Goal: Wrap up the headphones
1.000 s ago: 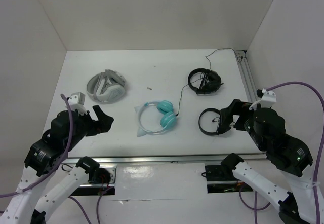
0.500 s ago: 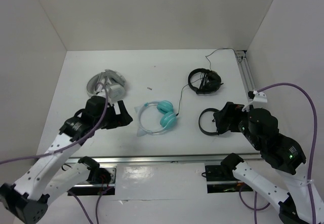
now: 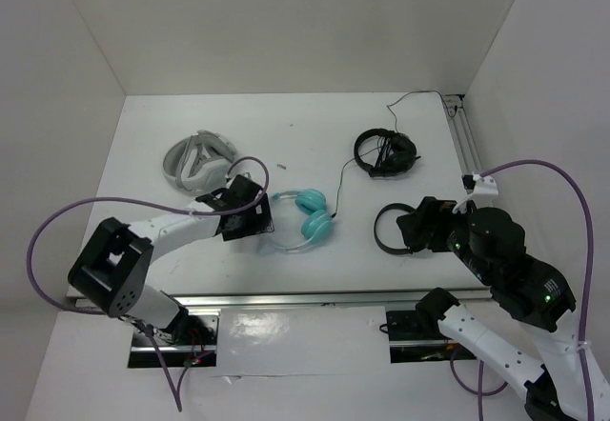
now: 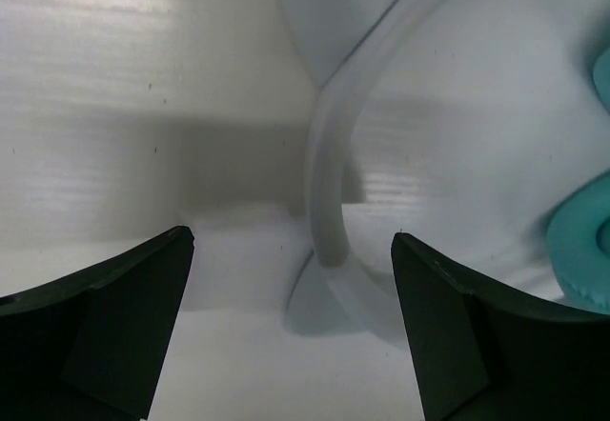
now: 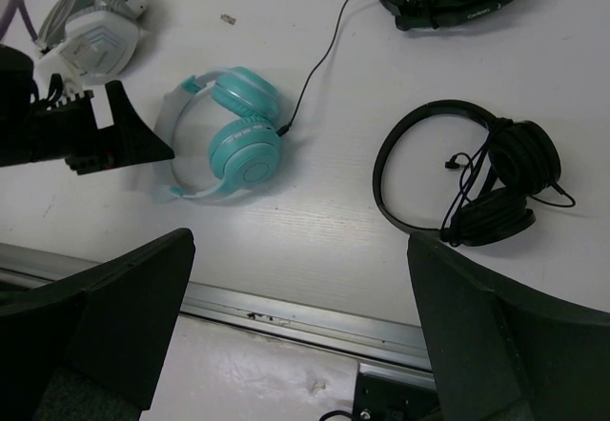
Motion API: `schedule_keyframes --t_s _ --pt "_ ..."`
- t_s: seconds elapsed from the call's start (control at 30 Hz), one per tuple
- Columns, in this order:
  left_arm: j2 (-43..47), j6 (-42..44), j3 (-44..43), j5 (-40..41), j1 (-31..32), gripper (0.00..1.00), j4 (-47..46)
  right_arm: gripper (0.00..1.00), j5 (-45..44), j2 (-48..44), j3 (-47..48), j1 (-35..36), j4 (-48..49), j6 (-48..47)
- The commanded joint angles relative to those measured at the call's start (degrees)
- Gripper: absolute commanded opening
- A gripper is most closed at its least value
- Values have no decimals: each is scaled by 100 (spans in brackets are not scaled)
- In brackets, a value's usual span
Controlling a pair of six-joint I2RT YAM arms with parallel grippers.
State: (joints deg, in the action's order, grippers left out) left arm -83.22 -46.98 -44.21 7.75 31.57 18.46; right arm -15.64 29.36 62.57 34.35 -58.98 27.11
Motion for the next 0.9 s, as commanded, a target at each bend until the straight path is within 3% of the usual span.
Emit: schedule_keyframes --t_s 0.0,0.2,0.3,0.37,0.47,0.5,0.53,0.63,0.73,0.83,0.87 --pt "-396 -232 -422 621 42 97 -177 100 17 -176 63 19 273 -110" --pt "-888 -356 -633 1009 156 88 35 100 175 -177 1 19 273 -110" --pt "-1065 -356 -685 1009 217 69 175 100 245 -177 53 19 326 -110" --pt "-1126 -425 -686 1009 270 65 176 100 246 -177 115 19 326 -110" --pt "-1196 -426 -555 931 341 32 176 100 246 -229 116 19 326 -110" --pt "-1249 -356 -554 878 341 13 115 100 246 -229 168 19 326 -110" --pt "-1310 -356 -554 808 393 4 114 100 298 -229 168 19 326 -110" --pt "-1259 -277 -554 746 394 0 367 100 351 -229 168 19 379 -110" --pt "-785 -276 -852 1228 692 0 1026 100 473 -229 116 19 493 -110" --pt "93 -504 -1326 2035 1069 0 2431 100 1183 -466 -261 19 1218 -407" --pt "348 -688 -1449 2238 1236 0 3148 100 1865 -536 -393 19 1449 -513"
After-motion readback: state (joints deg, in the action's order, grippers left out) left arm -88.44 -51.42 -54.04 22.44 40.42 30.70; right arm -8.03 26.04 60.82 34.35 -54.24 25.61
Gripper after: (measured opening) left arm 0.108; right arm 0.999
